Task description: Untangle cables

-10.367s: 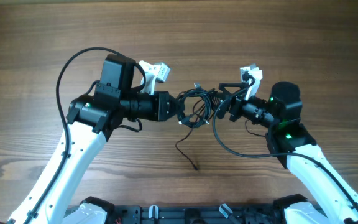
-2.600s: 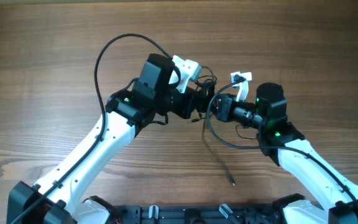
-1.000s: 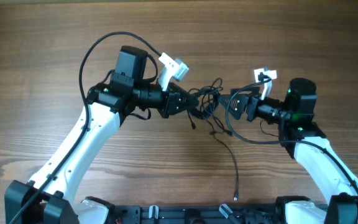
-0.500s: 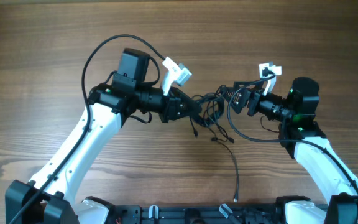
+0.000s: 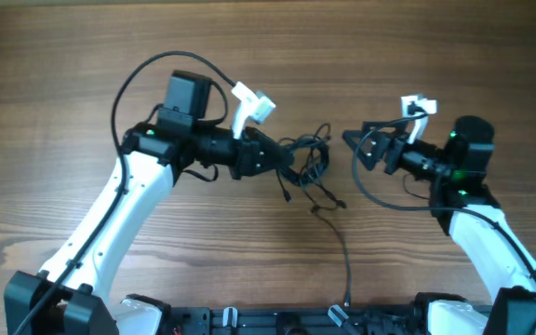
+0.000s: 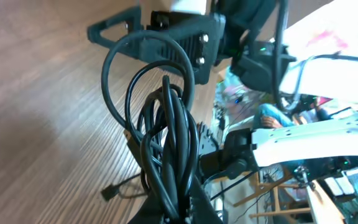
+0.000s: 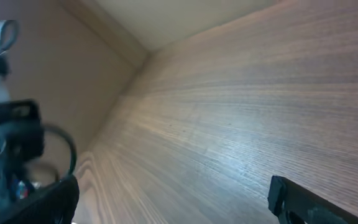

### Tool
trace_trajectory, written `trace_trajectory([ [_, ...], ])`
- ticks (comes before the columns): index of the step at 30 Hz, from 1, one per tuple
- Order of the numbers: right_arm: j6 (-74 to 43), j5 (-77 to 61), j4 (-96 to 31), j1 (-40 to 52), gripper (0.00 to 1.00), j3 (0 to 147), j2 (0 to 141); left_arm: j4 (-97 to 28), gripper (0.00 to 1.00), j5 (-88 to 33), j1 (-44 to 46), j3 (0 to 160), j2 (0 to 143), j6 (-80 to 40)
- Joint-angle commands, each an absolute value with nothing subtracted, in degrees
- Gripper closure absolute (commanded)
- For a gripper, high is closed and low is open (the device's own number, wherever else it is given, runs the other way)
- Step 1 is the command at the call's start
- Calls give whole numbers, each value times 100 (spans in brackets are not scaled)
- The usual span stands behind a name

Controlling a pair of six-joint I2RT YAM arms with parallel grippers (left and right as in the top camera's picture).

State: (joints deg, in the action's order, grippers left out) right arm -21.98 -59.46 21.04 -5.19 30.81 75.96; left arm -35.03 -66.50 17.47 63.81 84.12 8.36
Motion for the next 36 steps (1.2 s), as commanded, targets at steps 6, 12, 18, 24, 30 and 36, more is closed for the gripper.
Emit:
trace_trajectory([
  [6, -1540, -6995, 1625, -285, 12, 3142, 7671, -3494, 96, -7443, 1433, 6451, 8423, 1184],
  [12, -1048, -7703, 1275, -244, 2, 3142, 7671, -3264, 96, -6866, 1435, 6451, 8423, 915],
  [18, -856, -7634, 1282, 292, 1, 3142, 7671, -2786, 96, -5839, 1437, 6451, 8423, -823],
  [24, -746, -5972, 1343, 1223, 0, 3142, 7671, -2633, 96, -5839, 1660, 6451, 8423, -1417],
  [30, -967, -5234, 1299, 1800, 56, 3144, 7671, -2506, 96, -5369, 1863, 6451, 8423, -1785],
  [36, -2080, -5789, 1160, 1791, 95, 3144, 7614, -2545, 96, -3889, 1848, 6451, 8423, -1509],
])
